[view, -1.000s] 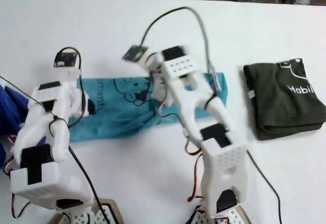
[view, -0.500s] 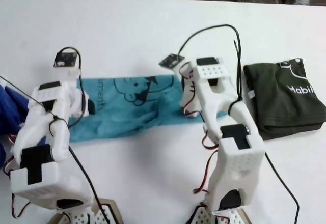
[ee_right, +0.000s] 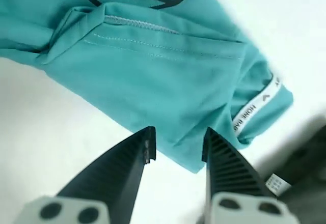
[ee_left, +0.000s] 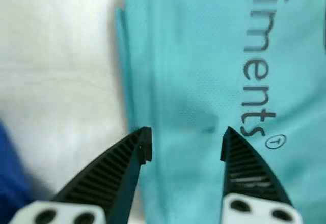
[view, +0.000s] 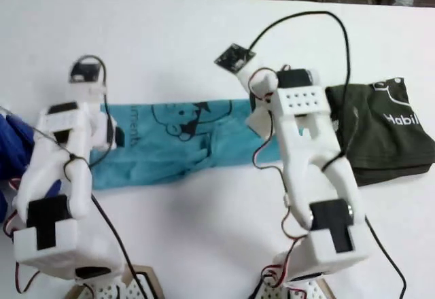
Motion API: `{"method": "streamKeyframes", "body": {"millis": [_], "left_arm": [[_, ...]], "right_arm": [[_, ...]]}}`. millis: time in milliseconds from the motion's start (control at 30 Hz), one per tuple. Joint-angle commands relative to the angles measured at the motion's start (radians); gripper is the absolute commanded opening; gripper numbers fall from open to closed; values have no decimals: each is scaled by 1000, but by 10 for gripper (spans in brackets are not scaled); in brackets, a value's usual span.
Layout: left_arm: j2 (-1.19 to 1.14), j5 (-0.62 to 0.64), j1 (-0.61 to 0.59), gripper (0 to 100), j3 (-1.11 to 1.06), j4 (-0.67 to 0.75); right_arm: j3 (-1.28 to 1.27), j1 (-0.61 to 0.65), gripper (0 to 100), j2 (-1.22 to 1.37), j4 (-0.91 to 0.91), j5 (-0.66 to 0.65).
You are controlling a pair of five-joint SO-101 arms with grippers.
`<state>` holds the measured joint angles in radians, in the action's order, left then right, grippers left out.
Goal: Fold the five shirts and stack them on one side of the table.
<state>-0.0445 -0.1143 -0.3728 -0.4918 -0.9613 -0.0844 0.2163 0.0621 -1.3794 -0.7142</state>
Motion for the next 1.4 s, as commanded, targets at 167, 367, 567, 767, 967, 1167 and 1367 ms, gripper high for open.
{"method": "streamKeyframes", "body": {"millis": [167,367,567,767,967,1167,1367], "left_arm": [[69,14,-91,290,102,-78],[-48,81,-124,292,101,-60],[-160,91,-86,294,105,-80],[-321,91,-20,291,320,-313],[-565,84,6,290,621,-555],[-726,83,9,273,800,-651],[-763,83,28,41,826,-649]], "right_arm": [[-5,-16,159,-108,-38,-8],[2,-16,159,-110,-73,-8],[2,-16,159,-136,-73,-8],[0,-15,159,-236,-111,-8],[-5,-16,159,-314,-150,-9],[-5,-16,159,-320,-153,-9],[-5,-16,159,-326,-163,-9]]}}
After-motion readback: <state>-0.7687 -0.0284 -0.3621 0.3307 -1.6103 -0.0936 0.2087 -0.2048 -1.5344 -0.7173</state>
